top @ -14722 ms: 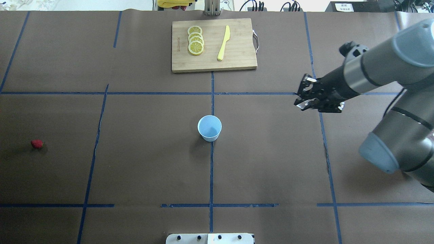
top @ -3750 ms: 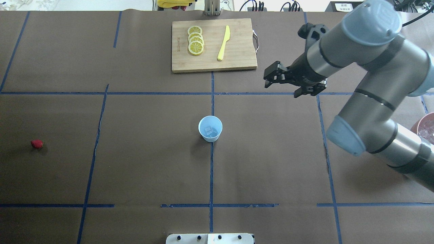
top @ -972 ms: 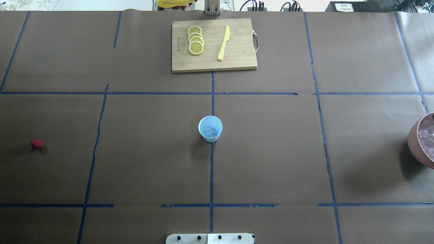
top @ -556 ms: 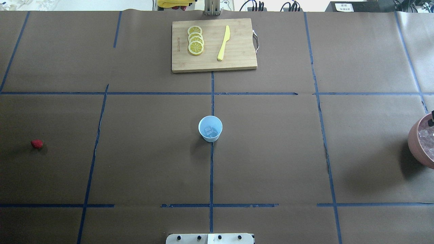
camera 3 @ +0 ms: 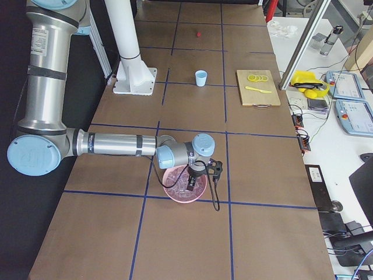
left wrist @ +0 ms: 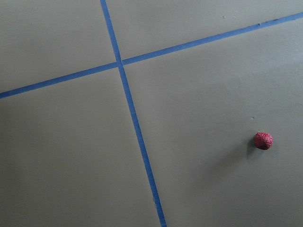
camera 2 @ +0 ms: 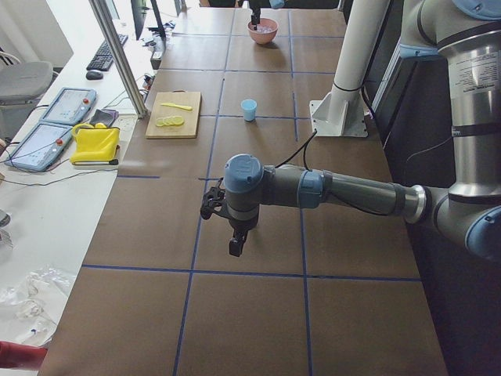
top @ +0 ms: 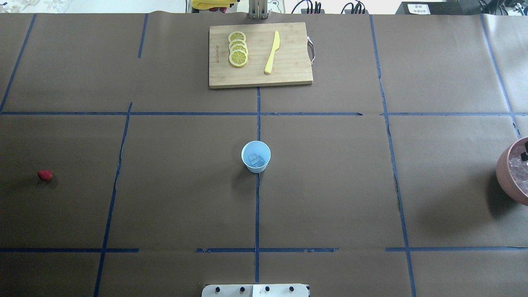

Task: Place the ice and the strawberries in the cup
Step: 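Grasp a third ice cube from the bowl with the right gripper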

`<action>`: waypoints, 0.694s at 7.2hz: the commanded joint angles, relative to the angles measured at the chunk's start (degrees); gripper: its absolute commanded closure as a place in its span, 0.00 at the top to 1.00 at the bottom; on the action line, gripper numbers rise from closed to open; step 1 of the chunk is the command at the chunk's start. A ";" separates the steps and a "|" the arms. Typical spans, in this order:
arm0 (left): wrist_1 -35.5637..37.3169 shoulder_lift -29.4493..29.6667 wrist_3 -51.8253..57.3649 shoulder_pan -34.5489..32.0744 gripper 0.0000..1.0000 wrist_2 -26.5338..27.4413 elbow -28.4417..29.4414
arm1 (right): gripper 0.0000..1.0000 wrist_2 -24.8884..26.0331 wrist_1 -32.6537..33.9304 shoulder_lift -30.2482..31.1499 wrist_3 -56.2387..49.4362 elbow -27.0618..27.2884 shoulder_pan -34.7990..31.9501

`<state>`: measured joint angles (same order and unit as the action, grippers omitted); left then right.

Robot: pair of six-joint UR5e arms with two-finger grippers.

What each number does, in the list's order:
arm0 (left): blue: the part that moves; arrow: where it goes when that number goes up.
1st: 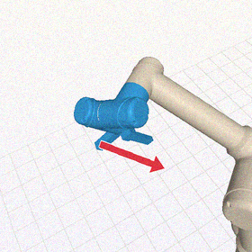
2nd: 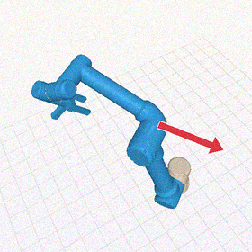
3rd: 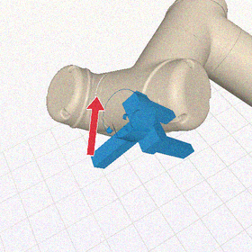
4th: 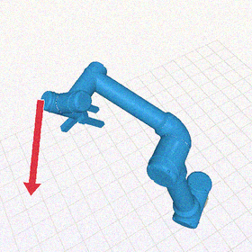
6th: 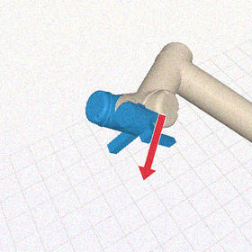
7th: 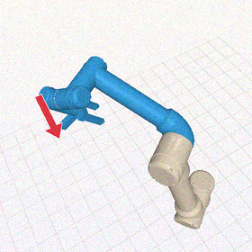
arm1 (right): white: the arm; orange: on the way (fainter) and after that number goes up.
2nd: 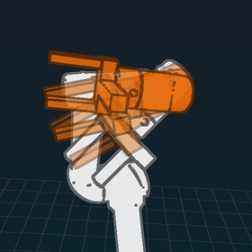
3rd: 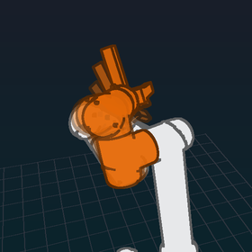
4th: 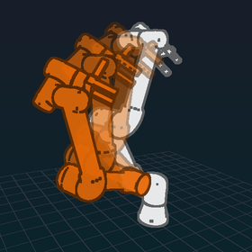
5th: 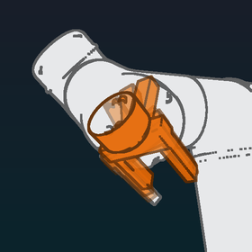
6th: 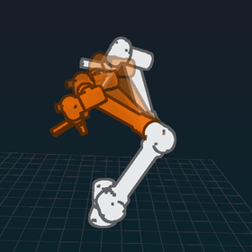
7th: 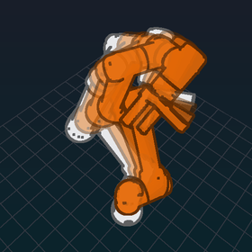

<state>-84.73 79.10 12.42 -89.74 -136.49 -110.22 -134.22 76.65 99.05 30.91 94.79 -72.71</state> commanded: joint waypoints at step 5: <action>0.00 0.18 -0.02 0.00 1.00 -0.09 0.00 | 0.18 -0.34 0.17 0.26 0.56 -0.04 0.64</action>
<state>-84.73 79.25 12.39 -89.74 -136.55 -110.22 -134.39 76.78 99.26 31.41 94.75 -72.25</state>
